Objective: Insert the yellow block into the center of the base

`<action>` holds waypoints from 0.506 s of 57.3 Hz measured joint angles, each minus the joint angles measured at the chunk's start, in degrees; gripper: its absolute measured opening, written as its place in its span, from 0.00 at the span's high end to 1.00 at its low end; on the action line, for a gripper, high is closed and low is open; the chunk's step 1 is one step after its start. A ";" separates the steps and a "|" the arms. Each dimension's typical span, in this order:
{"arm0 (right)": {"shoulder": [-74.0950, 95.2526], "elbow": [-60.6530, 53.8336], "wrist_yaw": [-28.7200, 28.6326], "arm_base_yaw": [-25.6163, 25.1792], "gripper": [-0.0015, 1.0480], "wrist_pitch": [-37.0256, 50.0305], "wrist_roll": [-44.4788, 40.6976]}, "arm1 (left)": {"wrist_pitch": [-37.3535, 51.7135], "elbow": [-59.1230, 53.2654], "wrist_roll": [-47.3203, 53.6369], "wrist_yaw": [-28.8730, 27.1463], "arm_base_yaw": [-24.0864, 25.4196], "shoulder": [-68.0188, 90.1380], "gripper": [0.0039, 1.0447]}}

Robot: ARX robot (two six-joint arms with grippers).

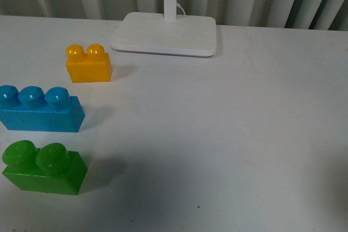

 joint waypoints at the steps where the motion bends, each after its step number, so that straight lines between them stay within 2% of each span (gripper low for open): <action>1: 0.00 0.00 0.00 0.00 0.09 0.00 0.00 | 0.00 0.00 0.00 0.00 0.00 0.00 0.06; 29: 0.00 0.00 0.00 0.00 0.09 0.00 0.00 | -0.02 0.00 0.00 0.00 0.00 0.00 0.06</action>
